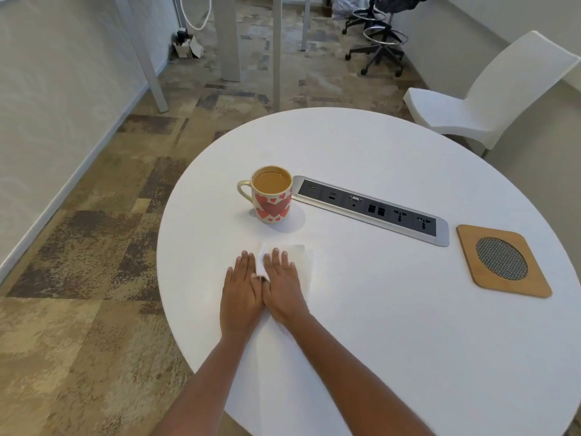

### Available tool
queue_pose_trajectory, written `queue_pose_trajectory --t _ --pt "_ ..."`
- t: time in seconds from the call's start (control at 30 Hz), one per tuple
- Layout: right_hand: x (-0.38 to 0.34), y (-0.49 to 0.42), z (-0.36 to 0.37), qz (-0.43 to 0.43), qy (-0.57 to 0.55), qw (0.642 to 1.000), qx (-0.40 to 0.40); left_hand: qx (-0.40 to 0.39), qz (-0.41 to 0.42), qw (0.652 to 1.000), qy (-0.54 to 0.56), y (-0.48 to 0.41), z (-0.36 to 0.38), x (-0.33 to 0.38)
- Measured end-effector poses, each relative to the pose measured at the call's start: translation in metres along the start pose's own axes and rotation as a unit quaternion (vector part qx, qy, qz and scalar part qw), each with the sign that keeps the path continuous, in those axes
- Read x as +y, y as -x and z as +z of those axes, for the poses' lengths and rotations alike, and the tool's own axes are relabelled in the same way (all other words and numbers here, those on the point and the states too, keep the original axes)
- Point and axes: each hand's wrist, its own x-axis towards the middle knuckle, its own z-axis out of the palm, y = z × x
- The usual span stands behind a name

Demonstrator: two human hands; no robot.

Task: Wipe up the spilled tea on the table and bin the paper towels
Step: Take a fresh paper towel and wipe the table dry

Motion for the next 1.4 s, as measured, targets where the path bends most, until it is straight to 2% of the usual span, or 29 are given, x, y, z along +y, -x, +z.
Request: queue_pose_trajectory --t 0.13,0.3,0.43,0.67,0.9,1.0,1.07,1.13,1.27,1.33,1.4 --pt "0.021 0.008 -0.015 -0.163 0.096 0.977 -0.103 0.02 -0.02 0.995 0.098 0.004 -0.005 0.004" --pt "0.041 0.016 -0.035 -0.25 0.142 0.943 -0.17 0.026 -0.016 0.989 0.143 0.005 -0.007 0.002" --pt "0.063 0.03 -0.058 -0.26 0.148 0.93 -0.213 0.019 -0.011 0.991 0.135 0.005 -0.008 0.002" --pt "0.1 0.054 -0.101 -0.213 0.166 0.938 -0.219 0.015 -0.015 0.993 0.12 0.004 -0.006 0.002" --pt "0.104 0.065 -0.101 -0.167 0.183 0.953 -0.177 0.017 -0.018 0.991 0.13 0.005 -0.006 0.002" --pt "0.1 0.067 -0.103 -0.12 0.159 0.968 -0.152 0.017 -0.017 0.991 0.133 0.005 -0.006 0.002" --pt "0.097 0.068 -0.106 -0.073 0.116 0.985 -0.101 0.02 -0.015 0.991 0.133 0.005 -0.006 0.001" --pt "0.095 0.069 -0.112 -0.023 0.072 0.997 -0.014 0.023 -0.012 0.992 0.128 0.004 -0.006 0.001" --pt "0.099 0.071 -0.127 0.064 0.023 0.979 0.192 0.022 -0.008 0.993 0.116 0.004 -0.005 0.001" --pt "0.102 0.068 -0.127 0.081 0.062 0.969 0.223 0.019 0.001 0.994 0.108 0.003 -0.005 0.001" --pt "0.103 0.06 -0.122 0.102 0.096 0.97 0.199 0.013 0.012 0.995 0.102 0.0 -0.005 0.001"
